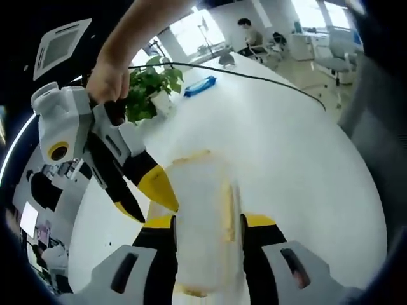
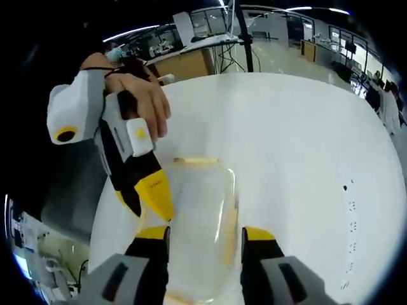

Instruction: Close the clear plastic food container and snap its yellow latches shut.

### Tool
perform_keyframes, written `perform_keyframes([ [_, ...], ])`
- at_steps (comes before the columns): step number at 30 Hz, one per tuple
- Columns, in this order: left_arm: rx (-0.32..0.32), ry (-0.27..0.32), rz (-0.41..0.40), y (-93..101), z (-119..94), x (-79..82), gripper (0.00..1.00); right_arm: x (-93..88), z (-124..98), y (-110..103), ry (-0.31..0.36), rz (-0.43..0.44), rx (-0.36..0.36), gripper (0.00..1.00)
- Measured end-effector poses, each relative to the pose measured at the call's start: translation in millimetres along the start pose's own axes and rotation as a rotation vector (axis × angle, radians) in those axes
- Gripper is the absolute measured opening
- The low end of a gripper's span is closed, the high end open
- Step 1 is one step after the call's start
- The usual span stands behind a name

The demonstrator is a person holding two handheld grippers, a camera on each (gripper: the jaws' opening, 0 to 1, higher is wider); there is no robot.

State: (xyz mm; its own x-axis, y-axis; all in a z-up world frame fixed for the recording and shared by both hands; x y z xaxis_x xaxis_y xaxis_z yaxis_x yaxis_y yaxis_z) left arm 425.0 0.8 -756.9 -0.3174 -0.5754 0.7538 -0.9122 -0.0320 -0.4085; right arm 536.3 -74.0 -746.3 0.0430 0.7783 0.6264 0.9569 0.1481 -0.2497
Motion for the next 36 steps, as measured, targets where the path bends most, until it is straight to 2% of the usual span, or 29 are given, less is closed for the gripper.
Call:
perform_keyframes([
  [6, -0.014, 0.009, -0.044, -0.5, -0.9, 2.4, 0.42, 1.2, -2.8, 1.6, 0.015, -0.019, -0.011, 0.43],
  [9, -0.023, 0.005, -0.046, -2.0, -2.6, 3.3, 0.40, 3.0, -5.7, -0.2, 0.012, -0.033, -0.023, 0.44],
  [15, -0.061, -0.014, -0.062, -7.2, -8.1, 5.8, 0.40, 11.8, -14.2, -13.0, 0.022, -0.070, -0.060, 0.45],
  [18, -0.073, -0.036, -0.035, -10.7, -10.9, 9.1, 0.37, 15.8, -18.2, -21.6, 0.035, -0.108, -0.089, 0.51],
  [21, -0.104, -0.043, -0.071, -12.3, -11.2, 10.9, 0.40, 17.7, -22.4, -29.9, 0.049, -0.107, -0.104, 0.50],
  [27, -0.128, -0.056, -0.093, -22.1, -16.4, 15.3, 0.40, 16.8, -31.0, -47.1, 0.080, -0.127, -0.158, 0.52],
  [34, -0.161, -0.086, -0.163, -37.9, -18.4, 15.1, 0.46, 12.1, -40.4, -67.9, 0.090, -0.129, -0.205, 0.50],
  [35, -0.166, -0.085, -0.230, -39.7, -18.2, 15.7, 0.46, 11.7, -41.1, -69.1, 0.094, -0.124, -0.209, 0.50],
  [36, -0.166, -0.083, -0.252, -42.5, -17.8, 16.0, 0.48, 10.7, -41.7, -69.6, 0.106, -0.121, -0.216, 0.49],
])
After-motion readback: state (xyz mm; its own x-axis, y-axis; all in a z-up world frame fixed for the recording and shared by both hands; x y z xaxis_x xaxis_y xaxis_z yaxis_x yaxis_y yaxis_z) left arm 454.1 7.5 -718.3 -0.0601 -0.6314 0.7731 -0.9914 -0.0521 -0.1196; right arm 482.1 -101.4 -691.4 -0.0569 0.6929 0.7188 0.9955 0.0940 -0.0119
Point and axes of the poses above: the point that each gripper's makers call its tool centre point, and the gripper's own axes: z roughly forward along the fingers, y roughly to its right, x roughly out of its top, the point moved 8 cm from there along -z, roughly backward along the fingers, and after that the axes turned 10 degrees about y, right-handed, at the moved point
